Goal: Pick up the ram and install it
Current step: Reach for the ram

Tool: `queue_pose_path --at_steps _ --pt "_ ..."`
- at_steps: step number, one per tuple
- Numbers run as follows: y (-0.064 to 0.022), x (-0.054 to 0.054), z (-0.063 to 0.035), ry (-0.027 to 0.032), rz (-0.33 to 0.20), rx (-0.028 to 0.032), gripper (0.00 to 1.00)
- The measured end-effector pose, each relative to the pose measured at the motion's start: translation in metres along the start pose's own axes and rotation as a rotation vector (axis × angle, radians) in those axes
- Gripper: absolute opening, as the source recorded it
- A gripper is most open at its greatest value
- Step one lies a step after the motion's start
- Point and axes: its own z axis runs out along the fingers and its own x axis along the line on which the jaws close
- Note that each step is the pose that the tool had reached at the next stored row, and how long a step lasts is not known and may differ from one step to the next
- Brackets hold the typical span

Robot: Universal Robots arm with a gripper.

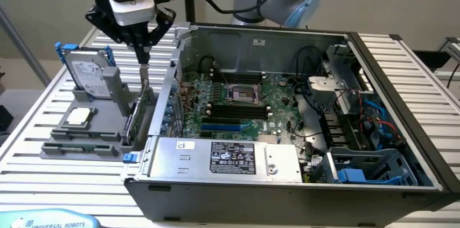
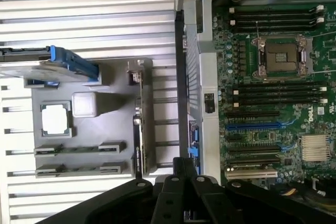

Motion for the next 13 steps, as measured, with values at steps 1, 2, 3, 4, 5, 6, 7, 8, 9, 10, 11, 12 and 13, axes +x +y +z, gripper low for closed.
queue_pose_path --at_steps 1,2,3,4,5,6,7,8,9,10,11,12,13 --pt "-0.0014 0.004 0.0001 -0.0001 0.0 0.0 0.11" --pt "-0.0027 0.007 0.0001 0.0 0.0 0.0001 0.11" --pt "-0.0043 0.011 0.0002 0.0 0.0 0.0001 0.11" --pt "-0.0056 0.015 0.0003 0.0 0.0 0.0002 0.11" --pt "-0.007 0.019 0.0004 -0.0001 0.0 0.0003 0.11" --pt "-0.0083 0.023 0.0005 0.0 0.0 0.0004 0.11" --pt "-0.0095 0.026 0.0005 0.0 0.0 0.0005 0.11" --pt "-0.0108 0.03 0.0007 -0.0001 0.0 0.0006 0.11" --pt "-0.012 0.034 0.0008 -0.0001 0.0 0.0007 0.11" --pt "-0.0131 0.038 0.0009 -0.0001 0.0 0.0009 0.11" --pt "-0.0143 0.042 0.001 -0.0001 0.0 0.0011 0.11" --pt "-0.0155 0.046 0.0012 -0.0001 0.0 0.0013 0.11" --pt "-0.0167 0.049 0.0013 -0.0001 0.0 0.0015 0.11"
